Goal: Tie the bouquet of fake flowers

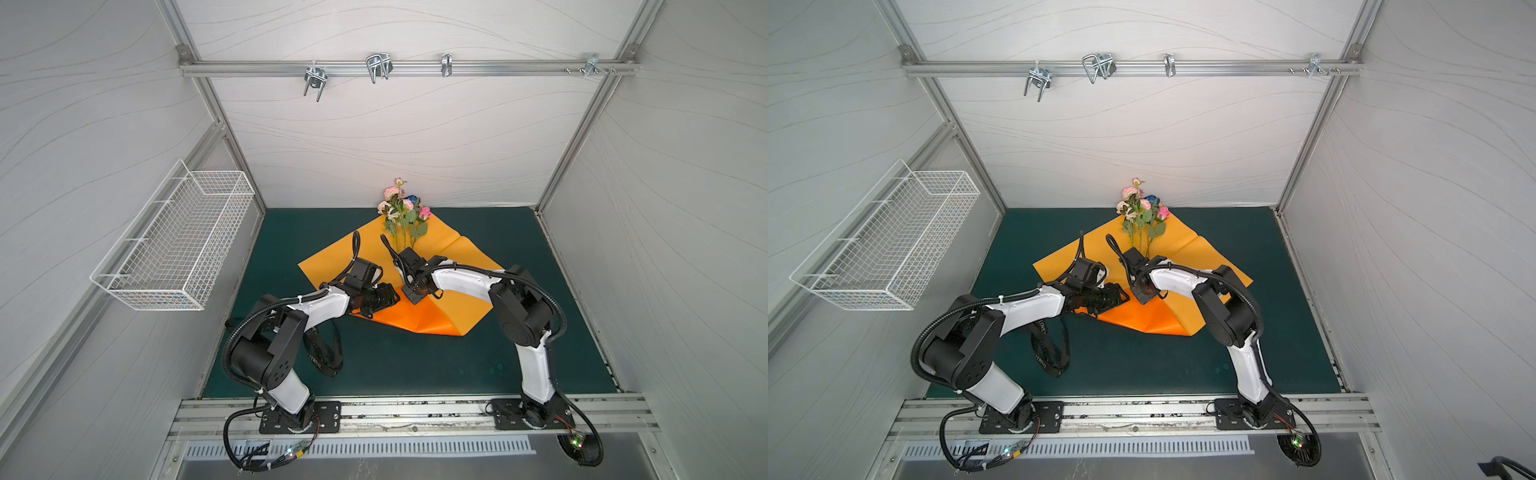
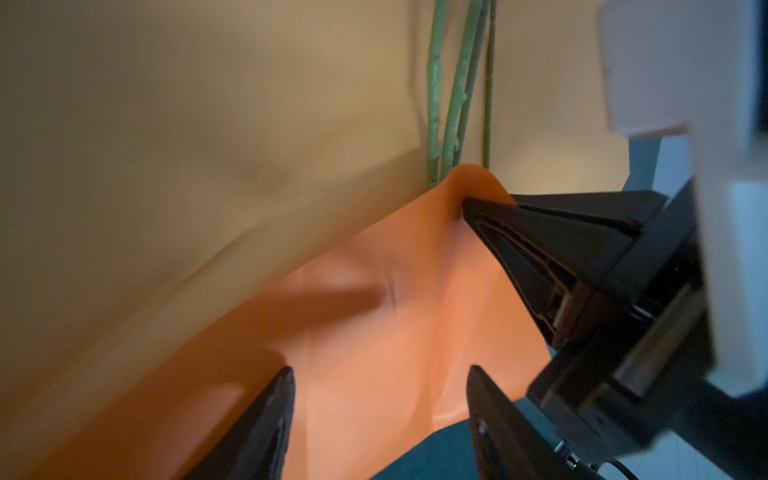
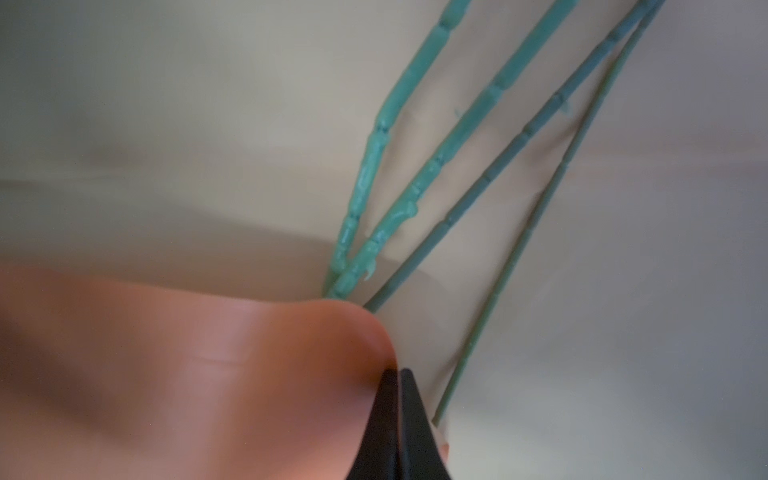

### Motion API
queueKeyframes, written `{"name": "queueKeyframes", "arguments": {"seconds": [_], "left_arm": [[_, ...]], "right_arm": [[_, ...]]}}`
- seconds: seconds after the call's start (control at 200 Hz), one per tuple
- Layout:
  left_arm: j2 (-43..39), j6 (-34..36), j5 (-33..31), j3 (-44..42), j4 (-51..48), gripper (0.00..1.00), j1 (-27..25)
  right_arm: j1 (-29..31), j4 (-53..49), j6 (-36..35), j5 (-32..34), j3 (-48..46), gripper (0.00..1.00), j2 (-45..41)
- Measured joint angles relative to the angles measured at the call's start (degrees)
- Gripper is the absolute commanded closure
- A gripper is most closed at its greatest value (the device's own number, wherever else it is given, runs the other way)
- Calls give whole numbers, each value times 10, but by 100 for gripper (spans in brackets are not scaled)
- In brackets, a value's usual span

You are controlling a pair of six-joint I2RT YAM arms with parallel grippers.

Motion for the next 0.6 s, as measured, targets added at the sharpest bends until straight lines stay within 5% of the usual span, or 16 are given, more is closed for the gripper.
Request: {"name": "queueKeyframes", "arguments": {"seconds": [0.125, 0.325, 0.6], "left_arm": [[14, -4, 3, 0, 6, 48, -1], [15, -14, 3, -10, 22, 48, -1], [-27, -21, -2, -47, 15, 44, -1]], "right_arm": [[0, 5, 1, -10, 1, 100, -1], [0, 5, 10, -27, 6, 81, -6], [5, -9, 26, -31, 7, 67, -39]]}}
